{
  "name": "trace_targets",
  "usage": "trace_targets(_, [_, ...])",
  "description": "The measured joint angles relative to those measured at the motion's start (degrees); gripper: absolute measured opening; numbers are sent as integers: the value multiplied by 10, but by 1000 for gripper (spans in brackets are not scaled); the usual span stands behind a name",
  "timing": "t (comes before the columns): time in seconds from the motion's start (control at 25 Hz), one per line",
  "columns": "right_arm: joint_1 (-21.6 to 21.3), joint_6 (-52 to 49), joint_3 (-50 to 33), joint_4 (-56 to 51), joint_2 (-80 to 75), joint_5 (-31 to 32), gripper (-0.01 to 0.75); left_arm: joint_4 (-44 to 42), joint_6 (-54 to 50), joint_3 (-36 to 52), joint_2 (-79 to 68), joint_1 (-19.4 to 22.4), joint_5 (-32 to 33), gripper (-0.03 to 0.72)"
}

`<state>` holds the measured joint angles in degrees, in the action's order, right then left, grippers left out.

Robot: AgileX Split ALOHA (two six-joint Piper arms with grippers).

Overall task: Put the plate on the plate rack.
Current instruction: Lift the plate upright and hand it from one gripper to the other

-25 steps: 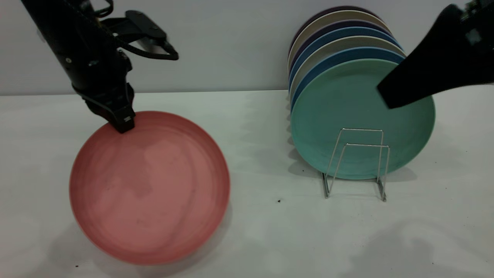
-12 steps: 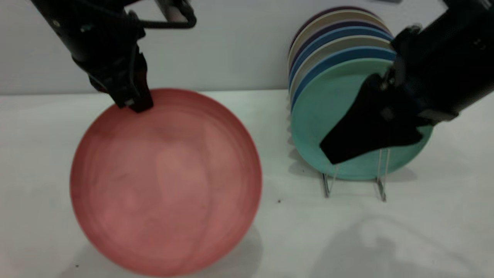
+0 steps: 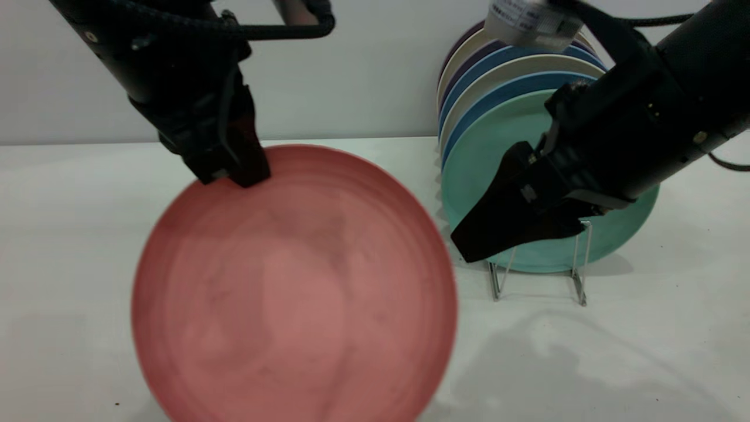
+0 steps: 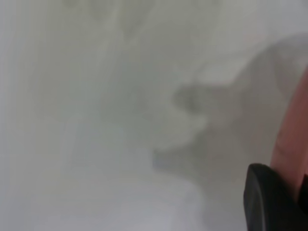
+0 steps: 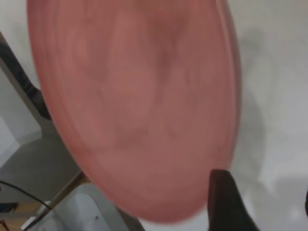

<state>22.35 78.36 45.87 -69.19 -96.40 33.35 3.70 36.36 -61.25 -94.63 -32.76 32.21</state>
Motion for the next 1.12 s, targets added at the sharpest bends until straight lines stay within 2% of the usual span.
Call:
trace_targets(0.28, [0,37,1,-44,-27,-1,413,64,39,2,0,-13,-1,17])
trace_targets(0.6, [0,103,1,-124,-75,28,400,82,58,2,0,-18,-3,17])
trace_targets(0.68, [0,116,1,-136,-81,32,356,82,59,2,0,-18,-3,18])
trace_targets(0.76, [0,126,1,-143,-85,35,277,82,59,2,0,-18,-4,21])
trace_targets(0.88, [1,139,3,-145,-88,40,97,83,59,2,0,-18,-6,25])
trace_targets(0.96, [2,147,3,-142,-88,46,61,81,59,2,0,-18,-9,25])
trace_targets(1.12, [4,148,4,-141,-88,45,61,76,58,2,0,-17,-9,27])
